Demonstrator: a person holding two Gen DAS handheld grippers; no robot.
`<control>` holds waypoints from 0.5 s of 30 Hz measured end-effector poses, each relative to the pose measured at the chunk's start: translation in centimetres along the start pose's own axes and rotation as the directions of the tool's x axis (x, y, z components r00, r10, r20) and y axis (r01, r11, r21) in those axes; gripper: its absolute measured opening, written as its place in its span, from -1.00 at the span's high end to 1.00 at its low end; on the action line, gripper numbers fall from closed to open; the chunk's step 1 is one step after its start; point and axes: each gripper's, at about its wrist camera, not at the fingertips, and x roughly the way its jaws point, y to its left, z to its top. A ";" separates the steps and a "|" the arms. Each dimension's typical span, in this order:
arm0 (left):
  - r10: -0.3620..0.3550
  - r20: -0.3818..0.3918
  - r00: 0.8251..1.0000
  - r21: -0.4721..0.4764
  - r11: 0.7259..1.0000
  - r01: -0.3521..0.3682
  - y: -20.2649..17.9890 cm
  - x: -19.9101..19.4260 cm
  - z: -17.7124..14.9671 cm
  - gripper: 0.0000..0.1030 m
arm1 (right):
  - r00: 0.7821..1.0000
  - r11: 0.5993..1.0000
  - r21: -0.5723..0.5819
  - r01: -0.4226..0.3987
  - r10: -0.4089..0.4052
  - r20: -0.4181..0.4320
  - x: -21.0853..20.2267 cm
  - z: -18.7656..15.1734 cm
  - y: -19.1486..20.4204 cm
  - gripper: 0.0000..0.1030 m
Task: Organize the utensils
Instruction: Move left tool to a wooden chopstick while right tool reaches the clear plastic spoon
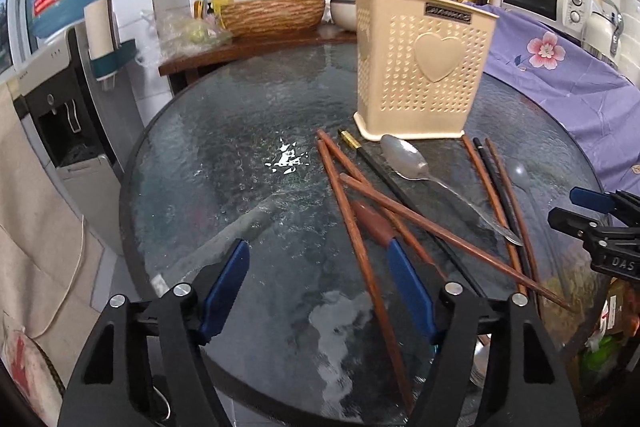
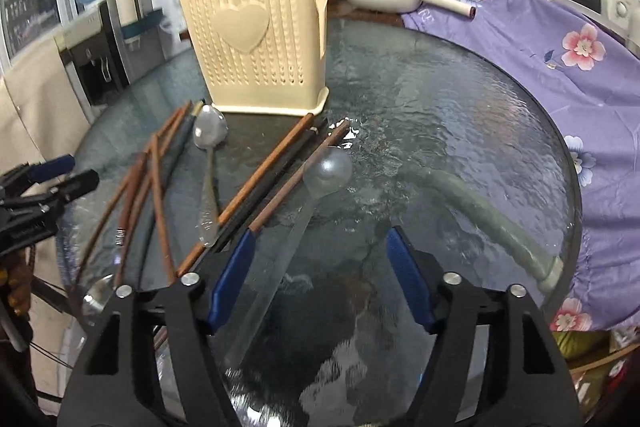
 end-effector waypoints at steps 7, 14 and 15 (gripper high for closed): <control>-0.025 -0.049 0.998 0.006 1.000 0.025 0.9 1.0 0.4 -0.30 | 0.998 1.000 -0.012 0.022 -0.022 -0.062 1.9 0.9 0.1 -0.13; -0.043 -0.056 0.998 0.041 0.998 0.045 0.3 1.3 1.2 -0.29 | 0.996 1.000 0.011 0.021 -0.020 -0.088 2.8 1.1 -0.5 -0.13; -0.033 -0.054 0.998 0.043 0.998 0.035 0.3 1.6 1.6 -0.27 | 0.996 1.000 0.011 0.022 -0.021 -0.091 2.9 1.2 -0.5 -0.12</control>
